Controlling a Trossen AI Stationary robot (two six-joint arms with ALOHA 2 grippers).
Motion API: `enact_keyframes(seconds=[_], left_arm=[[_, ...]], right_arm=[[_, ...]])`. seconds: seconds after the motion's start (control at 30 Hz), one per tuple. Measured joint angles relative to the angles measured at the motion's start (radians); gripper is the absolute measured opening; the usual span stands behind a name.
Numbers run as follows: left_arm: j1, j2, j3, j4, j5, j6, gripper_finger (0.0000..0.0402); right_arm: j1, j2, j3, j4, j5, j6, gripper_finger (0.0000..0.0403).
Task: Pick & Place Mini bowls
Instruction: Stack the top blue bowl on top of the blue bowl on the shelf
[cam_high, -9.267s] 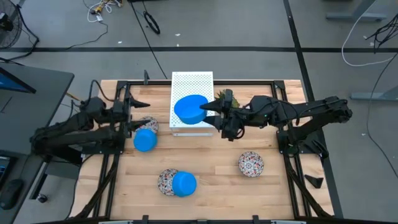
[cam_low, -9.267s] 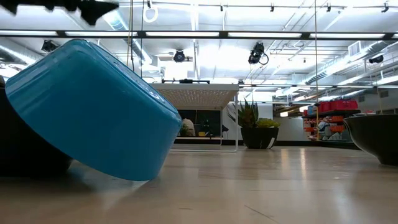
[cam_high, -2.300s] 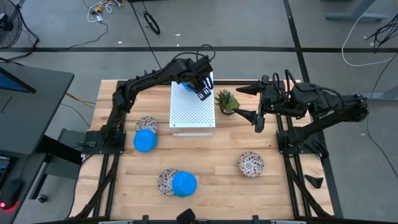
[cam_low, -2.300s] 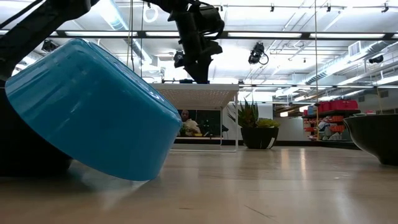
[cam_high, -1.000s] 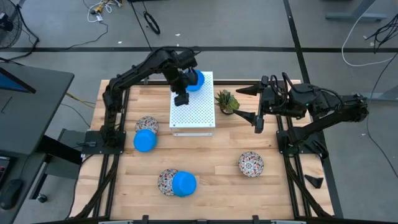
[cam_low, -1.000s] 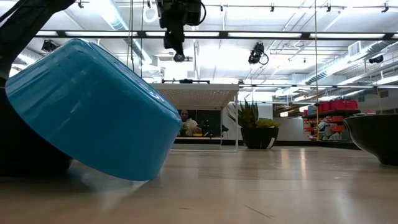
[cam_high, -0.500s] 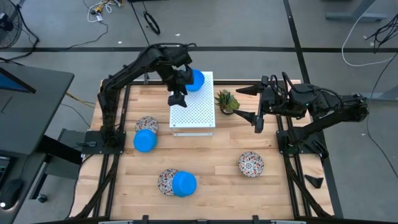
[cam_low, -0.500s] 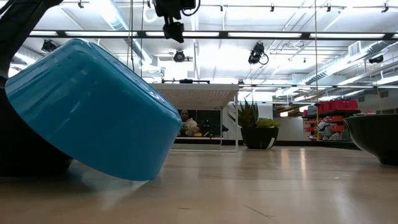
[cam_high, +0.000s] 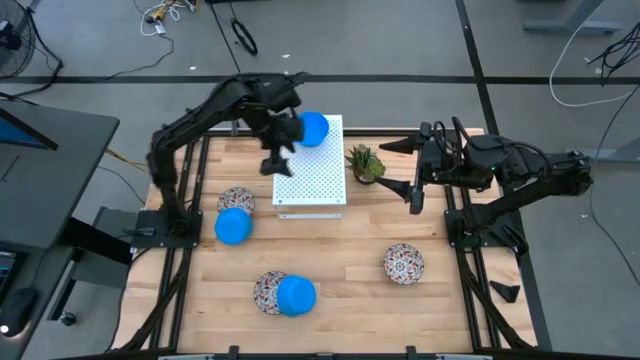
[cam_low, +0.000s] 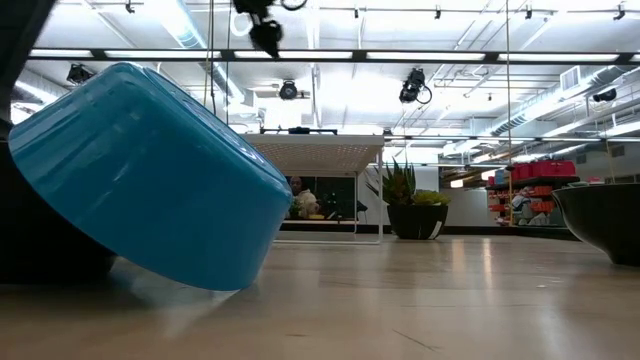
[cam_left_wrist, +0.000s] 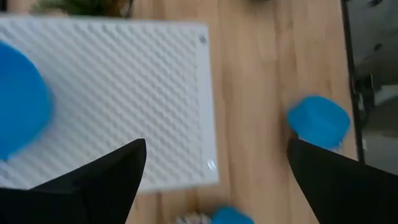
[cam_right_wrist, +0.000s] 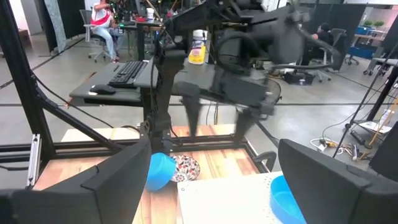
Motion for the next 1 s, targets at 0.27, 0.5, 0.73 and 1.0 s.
enact_keyframes(seconds=[0.27,0.5,0.73,1.0], left_arm=[[0.001,-0.251,-0.382,-0.001,0.015,0.121,0.0392],[0.036,-0.32,-0.606,-0.001,0.072,0.14,0.0391],[0.073,-0.342,-0.783,-0.001,0.088,0.211,0.0391],[0.13,-0.34,-0.921,0.0,0.14,0.312,0.0377]], right_arm=[[0.0,0.018,0.0,0.0,-0.002,0.0,0.0354],[0.0,0.046,-0.001,0.001,-0.003,0.014,0.0354],[0.0,0.085,-0.001,0.0,-0.008,0.035,0.0354],[0.0,0.135,-0.001,-0.002,-0.109,0.034,0.0354]])
